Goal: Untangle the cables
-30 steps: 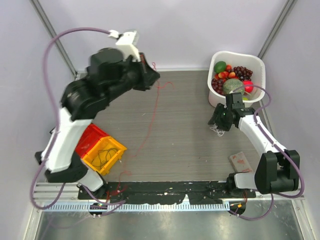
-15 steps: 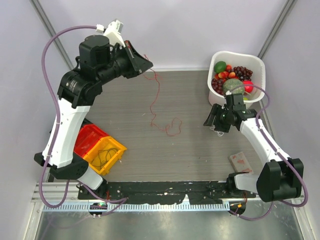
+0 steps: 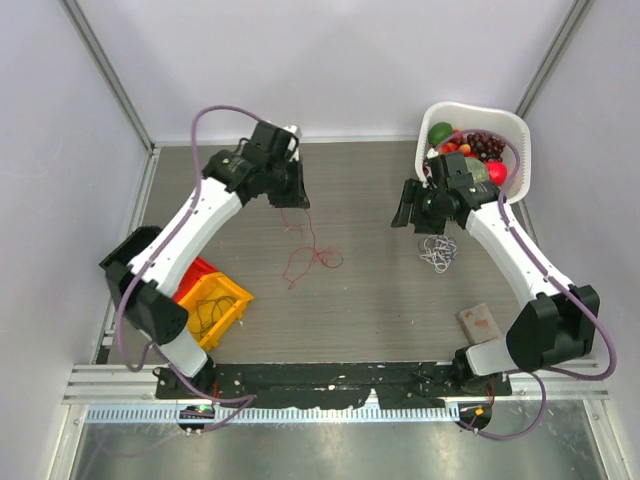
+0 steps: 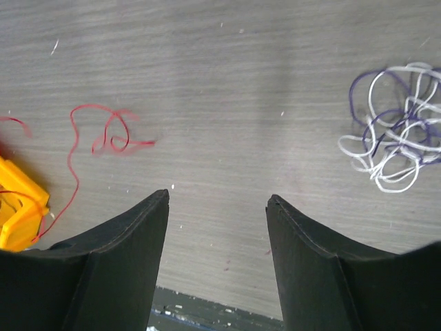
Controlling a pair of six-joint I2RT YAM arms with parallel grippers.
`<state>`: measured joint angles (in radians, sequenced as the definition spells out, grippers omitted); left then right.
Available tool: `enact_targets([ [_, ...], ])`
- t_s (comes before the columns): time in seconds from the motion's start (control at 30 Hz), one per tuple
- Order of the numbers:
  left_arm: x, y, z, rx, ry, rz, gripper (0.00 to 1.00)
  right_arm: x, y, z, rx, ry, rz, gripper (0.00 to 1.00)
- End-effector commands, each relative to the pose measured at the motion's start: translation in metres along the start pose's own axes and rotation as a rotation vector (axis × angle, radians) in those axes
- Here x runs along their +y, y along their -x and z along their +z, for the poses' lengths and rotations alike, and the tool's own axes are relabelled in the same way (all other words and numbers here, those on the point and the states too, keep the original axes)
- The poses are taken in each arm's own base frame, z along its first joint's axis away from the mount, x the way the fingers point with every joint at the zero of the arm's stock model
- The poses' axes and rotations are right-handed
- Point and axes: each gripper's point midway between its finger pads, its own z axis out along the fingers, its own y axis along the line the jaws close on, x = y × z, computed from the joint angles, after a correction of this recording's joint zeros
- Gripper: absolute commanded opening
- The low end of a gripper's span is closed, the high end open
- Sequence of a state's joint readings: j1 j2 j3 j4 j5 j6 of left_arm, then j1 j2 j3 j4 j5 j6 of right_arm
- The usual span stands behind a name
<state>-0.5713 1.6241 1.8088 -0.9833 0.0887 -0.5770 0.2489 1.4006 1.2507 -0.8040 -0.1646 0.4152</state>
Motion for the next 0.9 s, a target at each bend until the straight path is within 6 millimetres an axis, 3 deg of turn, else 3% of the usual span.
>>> enact_targets([
  [0.0,0.019,-0.021,0.06,0.11,0.027,0.056,0.0,-0.011,0.012,0.005,-0.004,-0.078,-0.041,0.63],
  [0.17,0.035,-0.045,0.115,0.252,0.065,0.08,0.0,-0.024,0.012,0.02,0.025,-0.14,-0.06,0.63],
  [0.33,0.044,-0.062,0.148,0.325,0.088,0.048,0.05,-0.017,0.018,0.039,0.084,-0.125,-0.019,0.63],
  [0.6,0.072,-0.084,0.159,0.387,0.197,0.058,0.25,-0.016,0.01,0.047,0.123,-0.098,0.008,0.63],
  [0.87,0.068,-0.111,0.177,0.407,0.289,0.232,0.57,-0.01,0.004,0.027,0.059,-0.043,-0.004,0.63],
])
